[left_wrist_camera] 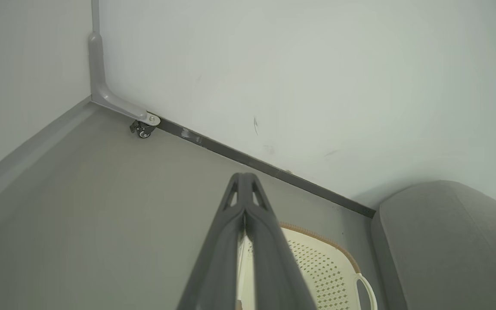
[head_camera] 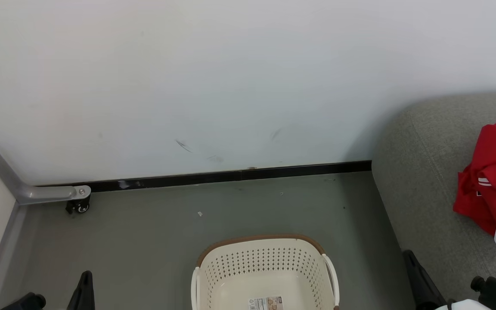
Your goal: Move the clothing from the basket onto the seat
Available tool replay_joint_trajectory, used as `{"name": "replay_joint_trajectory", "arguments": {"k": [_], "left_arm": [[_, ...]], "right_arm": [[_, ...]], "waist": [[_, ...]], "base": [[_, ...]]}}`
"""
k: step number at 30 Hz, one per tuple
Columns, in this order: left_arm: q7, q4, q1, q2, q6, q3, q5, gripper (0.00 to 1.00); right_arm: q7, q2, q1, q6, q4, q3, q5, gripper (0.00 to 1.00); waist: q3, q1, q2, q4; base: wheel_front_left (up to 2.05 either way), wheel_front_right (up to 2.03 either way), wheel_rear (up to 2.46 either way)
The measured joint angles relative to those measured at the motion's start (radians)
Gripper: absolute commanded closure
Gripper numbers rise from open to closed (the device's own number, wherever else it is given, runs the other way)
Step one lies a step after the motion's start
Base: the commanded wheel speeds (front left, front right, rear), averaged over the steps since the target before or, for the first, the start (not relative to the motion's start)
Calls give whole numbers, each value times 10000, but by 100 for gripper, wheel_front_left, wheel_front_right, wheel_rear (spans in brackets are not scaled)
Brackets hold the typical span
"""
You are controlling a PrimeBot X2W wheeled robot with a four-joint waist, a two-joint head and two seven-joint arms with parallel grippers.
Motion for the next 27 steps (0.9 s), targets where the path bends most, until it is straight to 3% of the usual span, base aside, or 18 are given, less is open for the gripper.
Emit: {"name": "replay_joint_trajectory", "arguments": {"k": [8,15,18,27], "left_arm": [[284,25,-41,-209,-334,299,-886,100],[516,82,-128,-368,-637,562,-1607,100],[639,128,-148,-433,-794,675,-1916,100],[922,253,-274,-671,-1150,1001,-2867,100]], "right_arm": [[293,-115,-210,0,140,-61,1283,100],[504,-205,-267,-2,270,-94,2397,100],[573,-261,-415,-4,316,-105,2851,100],[855,-339,-634,-8,550,-151,4278,100]], "waist": [[-29,63,0,2],[-34,76,0,2],[-22,70,0,2],[67,-5,0,3]], "base": [[0,0,0],[0,0,0],[0,0,0],[0,0,0]]}}
